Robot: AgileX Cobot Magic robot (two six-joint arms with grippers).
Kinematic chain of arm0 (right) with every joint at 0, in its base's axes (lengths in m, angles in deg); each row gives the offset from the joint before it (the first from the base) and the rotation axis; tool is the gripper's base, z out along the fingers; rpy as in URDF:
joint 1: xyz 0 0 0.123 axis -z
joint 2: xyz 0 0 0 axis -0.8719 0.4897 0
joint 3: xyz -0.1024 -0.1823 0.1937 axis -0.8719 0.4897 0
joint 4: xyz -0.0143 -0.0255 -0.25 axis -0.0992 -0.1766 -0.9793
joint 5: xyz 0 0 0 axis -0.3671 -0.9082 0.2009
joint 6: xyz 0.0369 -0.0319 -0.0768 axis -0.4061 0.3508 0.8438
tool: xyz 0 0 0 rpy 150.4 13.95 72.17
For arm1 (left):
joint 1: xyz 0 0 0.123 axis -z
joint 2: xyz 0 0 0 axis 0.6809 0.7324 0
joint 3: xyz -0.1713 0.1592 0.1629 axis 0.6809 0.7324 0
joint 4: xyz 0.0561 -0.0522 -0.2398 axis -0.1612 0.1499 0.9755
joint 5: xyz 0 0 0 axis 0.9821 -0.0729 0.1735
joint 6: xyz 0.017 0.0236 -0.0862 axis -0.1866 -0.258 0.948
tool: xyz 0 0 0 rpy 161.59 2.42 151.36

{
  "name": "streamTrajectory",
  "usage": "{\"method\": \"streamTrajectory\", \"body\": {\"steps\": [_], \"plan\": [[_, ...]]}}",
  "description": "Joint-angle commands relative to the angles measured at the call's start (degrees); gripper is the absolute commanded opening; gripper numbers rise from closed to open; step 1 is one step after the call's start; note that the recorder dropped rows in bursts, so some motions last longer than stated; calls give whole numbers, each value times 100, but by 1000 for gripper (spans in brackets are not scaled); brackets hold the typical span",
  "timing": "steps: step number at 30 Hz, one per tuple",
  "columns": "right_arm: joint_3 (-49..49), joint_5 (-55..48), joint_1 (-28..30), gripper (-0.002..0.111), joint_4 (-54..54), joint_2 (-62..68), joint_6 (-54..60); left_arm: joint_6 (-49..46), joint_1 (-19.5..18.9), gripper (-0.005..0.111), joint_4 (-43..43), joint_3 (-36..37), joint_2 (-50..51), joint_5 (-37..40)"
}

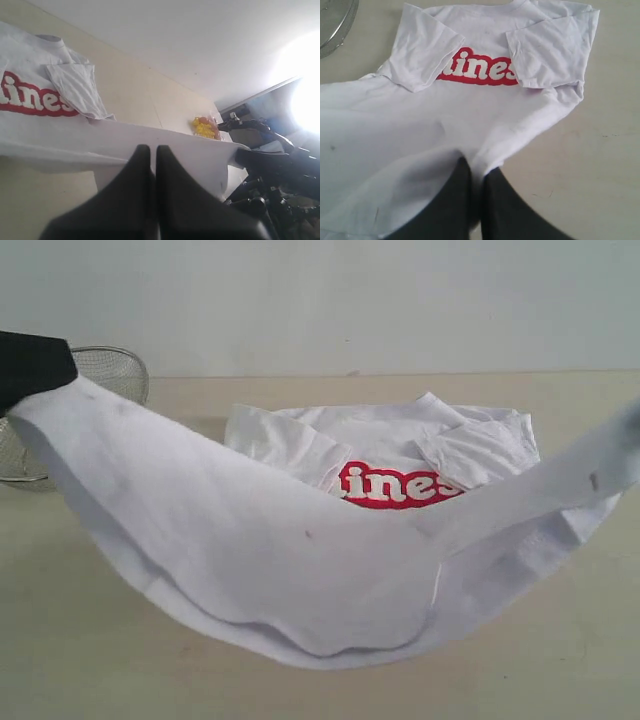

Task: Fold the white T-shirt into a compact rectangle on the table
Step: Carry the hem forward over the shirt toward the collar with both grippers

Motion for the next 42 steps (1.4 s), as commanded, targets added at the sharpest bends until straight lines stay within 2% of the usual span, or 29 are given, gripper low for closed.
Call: {"method": "streamTrajectory", "body": {"steps": [1,6,17,22,27,31,35,42], "plan": [[-31,-362,-3,0,-16,-290,-42,605,2,4,-239,322,-580,28],[-31,-494,-3,0,-16,-619,-198,911,2,4,-239,795,-1096,142],[-31,-879,-537,0,-755,-1374,-839,1805,13,4,-445,820,-1984,281],[-43,-879,-565,0,-658,-1679,-932,2673,13,4,-1117,759,-2456,289],[-43,-879,-565,0,-427,-1702,-895,3185,13,4,-1199,759,-2968,344],[-43,-879,-565,0,-413,-1727,-883,3550,11,4,-1667,724,-3285,265],[-43,-879,-565,0,-521,-1703,-894,3573,11,4,-1793,724,-3220,31],[-32,-879,-565,0,-550,-1433,-894,2668,11,4,-1751,724,-2487,-153]]}}
